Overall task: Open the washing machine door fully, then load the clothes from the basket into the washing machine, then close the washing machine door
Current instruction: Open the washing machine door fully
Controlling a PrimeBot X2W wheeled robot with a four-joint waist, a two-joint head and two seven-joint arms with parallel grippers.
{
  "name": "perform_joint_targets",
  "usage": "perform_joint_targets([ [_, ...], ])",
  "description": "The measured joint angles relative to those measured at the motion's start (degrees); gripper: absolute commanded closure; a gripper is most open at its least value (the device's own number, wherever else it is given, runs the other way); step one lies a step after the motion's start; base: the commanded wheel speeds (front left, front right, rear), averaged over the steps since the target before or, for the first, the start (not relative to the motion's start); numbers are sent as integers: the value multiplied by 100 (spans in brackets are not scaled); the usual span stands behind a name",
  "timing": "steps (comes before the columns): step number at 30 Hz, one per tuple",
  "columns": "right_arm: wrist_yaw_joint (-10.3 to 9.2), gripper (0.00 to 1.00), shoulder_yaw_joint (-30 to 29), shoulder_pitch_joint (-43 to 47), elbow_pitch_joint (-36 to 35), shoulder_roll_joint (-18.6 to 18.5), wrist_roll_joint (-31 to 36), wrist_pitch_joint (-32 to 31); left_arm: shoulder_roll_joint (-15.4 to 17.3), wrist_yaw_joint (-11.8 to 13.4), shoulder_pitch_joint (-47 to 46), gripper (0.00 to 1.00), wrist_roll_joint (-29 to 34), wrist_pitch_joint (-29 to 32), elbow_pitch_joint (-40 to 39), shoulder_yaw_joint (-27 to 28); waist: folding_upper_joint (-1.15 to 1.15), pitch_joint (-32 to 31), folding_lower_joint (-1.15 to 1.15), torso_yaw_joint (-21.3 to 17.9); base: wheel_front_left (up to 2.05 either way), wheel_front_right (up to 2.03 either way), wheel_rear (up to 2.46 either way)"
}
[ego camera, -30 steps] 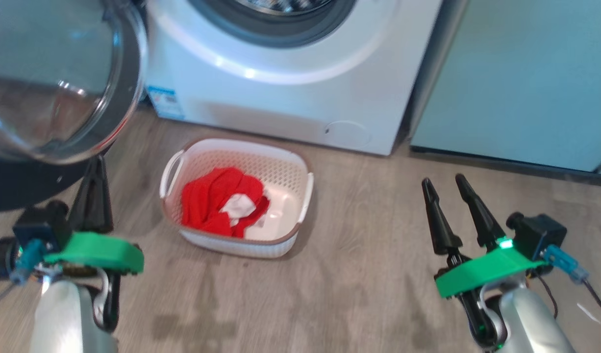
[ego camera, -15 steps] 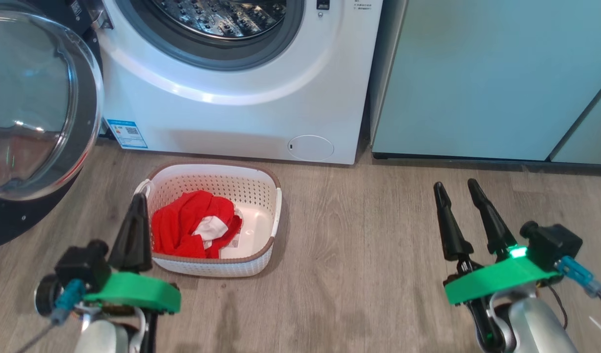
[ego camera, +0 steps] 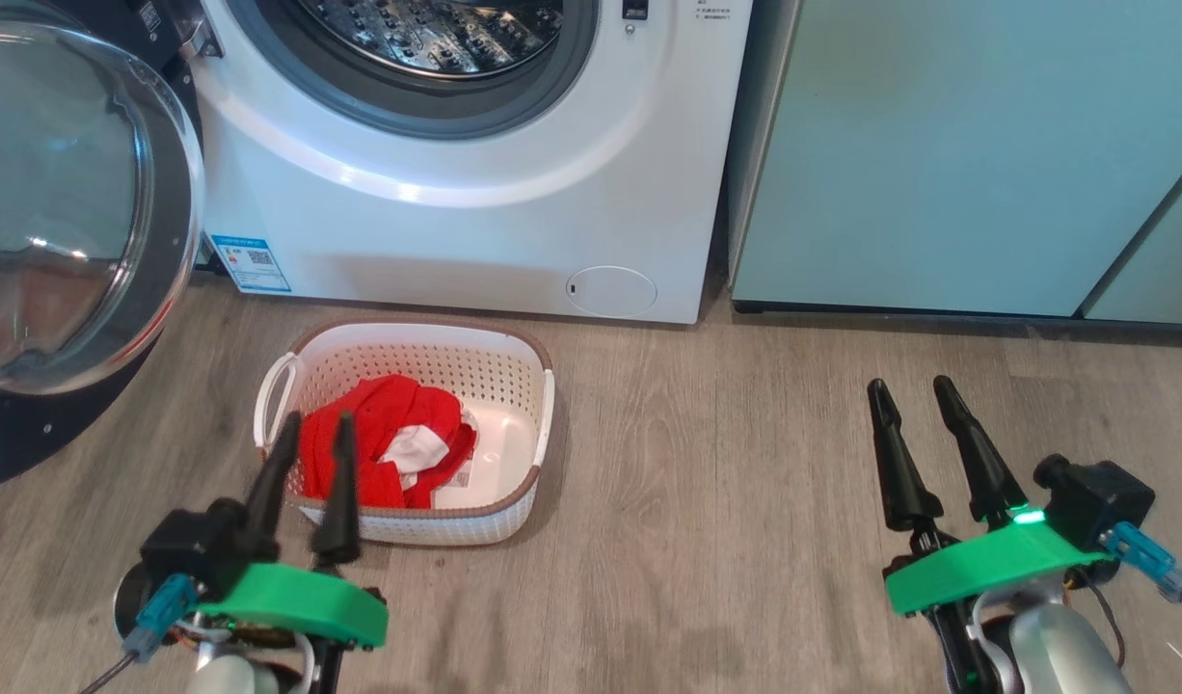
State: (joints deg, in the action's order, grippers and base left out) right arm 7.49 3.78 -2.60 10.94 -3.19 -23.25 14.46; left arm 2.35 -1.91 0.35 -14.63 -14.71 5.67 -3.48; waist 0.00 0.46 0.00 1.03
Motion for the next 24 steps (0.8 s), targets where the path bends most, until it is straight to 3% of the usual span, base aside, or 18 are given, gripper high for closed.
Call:
perform_joint_targets([
  [1,0,0,0,-1,13,1,0,0,0,-9,-1,0,-8,0,3,-3,0,-2,0,2,0,0,0],
  [4,0,0,1,-1,22,1,0,0,1,-101,-1,0,-46,0,44,-30,0,-8,0,7,0,0,0],
  [24,0,0,44,-13,144,2,1,0,2,-85,0,0,-109,0,205,-182,0,-25,0,15,0,0,0],
])
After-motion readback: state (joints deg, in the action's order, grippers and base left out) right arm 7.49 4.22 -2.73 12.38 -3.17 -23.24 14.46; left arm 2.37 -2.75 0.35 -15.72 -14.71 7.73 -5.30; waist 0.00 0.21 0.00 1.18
